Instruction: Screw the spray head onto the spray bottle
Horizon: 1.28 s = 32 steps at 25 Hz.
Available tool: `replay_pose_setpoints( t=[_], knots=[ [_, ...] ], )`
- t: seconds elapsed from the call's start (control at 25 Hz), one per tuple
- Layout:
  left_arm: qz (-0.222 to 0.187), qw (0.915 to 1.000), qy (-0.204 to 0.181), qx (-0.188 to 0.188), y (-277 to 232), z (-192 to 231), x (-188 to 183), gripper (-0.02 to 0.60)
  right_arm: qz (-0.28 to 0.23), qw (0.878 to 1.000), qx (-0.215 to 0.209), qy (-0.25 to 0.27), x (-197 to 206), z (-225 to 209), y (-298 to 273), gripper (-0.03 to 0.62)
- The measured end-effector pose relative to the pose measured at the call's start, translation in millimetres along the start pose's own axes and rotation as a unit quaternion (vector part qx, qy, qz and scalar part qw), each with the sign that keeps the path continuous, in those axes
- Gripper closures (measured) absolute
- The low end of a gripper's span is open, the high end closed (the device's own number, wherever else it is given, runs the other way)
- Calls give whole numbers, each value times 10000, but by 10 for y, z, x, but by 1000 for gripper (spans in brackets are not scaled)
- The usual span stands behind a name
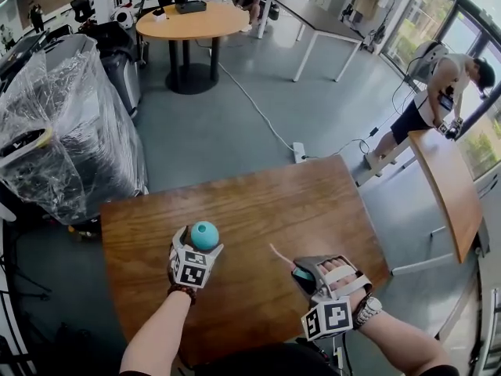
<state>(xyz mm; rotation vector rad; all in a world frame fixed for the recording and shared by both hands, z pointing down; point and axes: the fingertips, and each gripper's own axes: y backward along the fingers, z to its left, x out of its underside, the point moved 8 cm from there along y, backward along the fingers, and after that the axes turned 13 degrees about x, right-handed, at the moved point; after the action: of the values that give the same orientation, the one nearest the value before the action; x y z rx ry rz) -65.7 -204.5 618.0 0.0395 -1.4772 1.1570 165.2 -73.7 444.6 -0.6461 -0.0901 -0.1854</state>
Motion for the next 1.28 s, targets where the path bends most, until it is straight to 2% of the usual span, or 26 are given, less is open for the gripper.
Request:
replay_pose_setpoints(
  t=[0.12,0.2,0.32,0.56,0.76,0.92,1.28],
  knots=[
    [24,10000,-82,-13,-47,28,-13,87,44,10000,-23,-20,18,7,9,470],
    [45,9999,-166,12,-63,21,-25,142,33,10000,-13,-14,52,40,2,470],
    [81,9994,-318,88,-55,-14,-45,147,12,10000,-19,-54,66,49,-7,470],
    [451,9935,-1015,260,123,-206,-91,153,-96,9989,-131,-449,-23,-64,14,470],
    [995,9792,-1727,379,328,-448,-91,156,-365,9928,-425,-1061,-167,-314,186,470],
    [1337,9657,-2185,423,508,-604,-68,158,-668,9870,-569,-1349,-290,-474,348,470],
    [2200,9295,-2951,227,748,-738,9,160,-1226,9749,-945,-1602,-670,-695,734,470]
  ],
)
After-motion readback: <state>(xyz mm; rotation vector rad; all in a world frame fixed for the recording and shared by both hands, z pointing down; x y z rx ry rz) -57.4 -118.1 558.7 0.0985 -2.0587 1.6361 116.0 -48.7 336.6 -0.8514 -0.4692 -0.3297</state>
